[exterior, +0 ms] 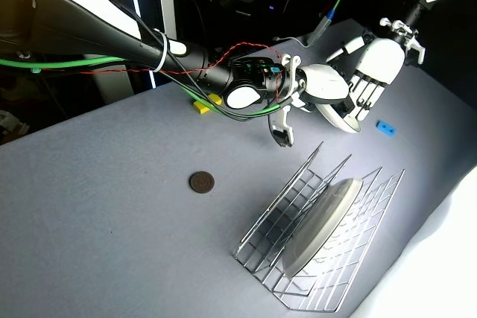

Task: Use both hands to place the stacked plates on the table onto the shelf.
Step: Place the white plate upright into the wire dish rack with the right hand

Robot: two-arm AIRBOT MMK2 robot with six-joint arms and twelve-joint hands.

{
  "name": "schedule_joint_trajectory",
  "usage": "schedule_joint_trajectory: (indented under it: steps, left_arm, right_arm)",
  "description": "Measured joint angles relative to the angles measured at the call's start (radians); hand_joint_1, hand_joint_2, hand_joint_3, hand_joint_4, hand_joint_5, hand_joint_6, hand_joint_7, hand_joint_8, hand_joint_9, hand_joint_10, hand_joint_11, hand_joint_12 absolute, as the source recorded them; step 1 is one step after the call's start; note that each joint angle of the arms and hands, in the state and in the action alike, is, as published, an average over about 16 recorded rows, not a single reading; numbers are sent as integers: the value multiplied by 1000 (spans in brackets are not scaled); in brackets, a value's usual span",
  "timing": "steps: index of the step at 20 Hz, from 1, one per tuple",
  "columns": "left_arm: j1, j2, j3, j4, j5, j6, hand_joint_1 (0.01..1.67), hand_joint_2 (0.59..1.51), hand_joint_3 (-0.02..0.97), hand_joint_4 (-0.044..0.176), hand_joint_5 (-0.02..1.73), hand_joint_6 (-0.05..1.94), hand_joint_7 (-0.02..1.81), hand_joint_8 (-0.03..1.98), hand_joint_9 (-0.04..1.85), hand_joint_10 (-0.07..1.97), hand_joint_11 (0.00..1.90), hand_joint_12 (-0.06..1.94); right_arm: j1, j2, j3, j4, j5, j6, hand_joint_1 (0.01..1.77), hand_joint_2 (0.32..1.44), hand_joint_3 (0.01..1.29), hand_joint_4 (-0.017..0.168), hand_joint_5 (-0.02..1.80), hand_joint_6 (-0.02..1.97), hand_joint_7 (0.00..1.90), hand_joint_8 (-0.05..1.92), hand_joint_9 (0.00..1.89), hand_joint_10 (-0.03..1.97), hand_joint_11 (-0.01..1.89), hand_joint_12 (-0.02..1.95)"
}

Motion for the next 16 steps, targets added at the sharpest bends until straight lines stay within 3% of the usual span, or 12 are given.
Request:
schedule_joint_trajectory:
  steps: [5, 10, 16]
  left_arm:
    - [-83, 4, 9, 16, -6, -32, 15, 1049, 18, 2, 35, -4, 16, -9, -1, -14, 21, 10]
    - [-185, 15, 17, 29, -16, -65, 15, 1044, 18, 4, 52, 11, 19, -8, 12, 3, 19, 10]
    - [-281, 29, 21, 35, -31, -88, 15, 1042, 19, 2, 59, 16, 19, -8, 19, 12, 18, 10]
  right_arm:
    - [0, 31, -38, -13, 10, -9, 1158, 1006, 12, -6, 781, 818, 923, 652, 1067, 462, 877, 1038]
    - [2, 98, -115, -24, 0, -18, 1167, 976, 12, -2, 825, 808, 985, 667, 1158, 441, 939, 1006]
    - [29, 231, -263, -36, -40, -11, 1177, 976, 11, 6, 893, 812, 1052, 696, 1269, 206, 940, 1009]
